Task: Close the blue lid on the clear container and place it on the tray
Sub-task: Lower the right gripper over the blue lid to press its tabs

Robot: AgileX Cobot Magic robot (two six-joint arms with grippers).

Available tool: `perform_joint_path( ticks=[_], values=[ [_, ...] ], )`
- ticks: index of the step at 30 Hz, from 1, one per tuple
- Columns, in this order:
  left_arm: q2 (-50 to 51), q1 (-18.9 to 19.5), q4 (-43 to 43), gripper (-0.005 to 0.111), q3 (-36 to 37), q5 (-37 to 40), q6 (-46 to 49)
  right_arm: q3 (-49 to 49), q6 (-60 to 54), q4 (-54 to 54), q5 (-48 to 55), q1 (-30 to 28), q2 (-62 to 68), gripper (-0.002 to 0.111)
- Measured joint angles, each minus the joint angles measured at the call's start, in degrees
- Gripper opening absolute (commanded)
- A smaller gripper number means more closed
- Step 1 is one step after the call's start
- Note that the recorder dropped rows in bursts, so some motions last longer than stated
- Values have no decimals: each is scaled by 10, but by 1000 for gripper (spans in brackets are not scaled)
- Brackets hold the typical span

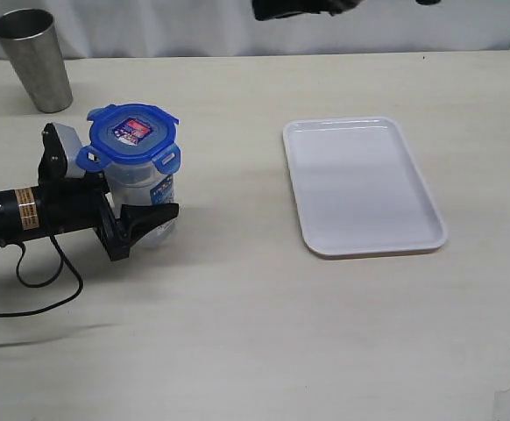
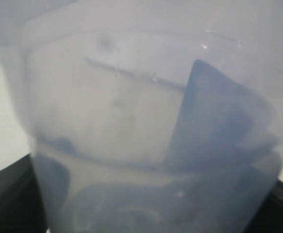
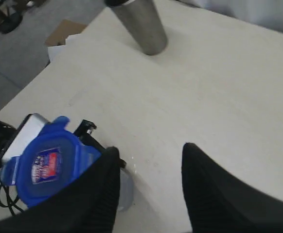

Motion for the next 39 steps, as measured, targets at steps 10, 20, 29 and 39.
perform_joint_path(
  ticks=[10,20,29,39],
  values=[
    [0,0,-2,0,0,0,0,-4,197,-339,-88,249,-39,40],
    [0,0,-3,0,0,0,0,-7,367,-587,-123,382,-10,40],
    [0,0,-3,0,0,0,-1,-7,404,-630,-126,394,33,50],
    [1,0,-7,0,0,0,-6,-14,409,-630,-143,394,52,47]
  ],
)
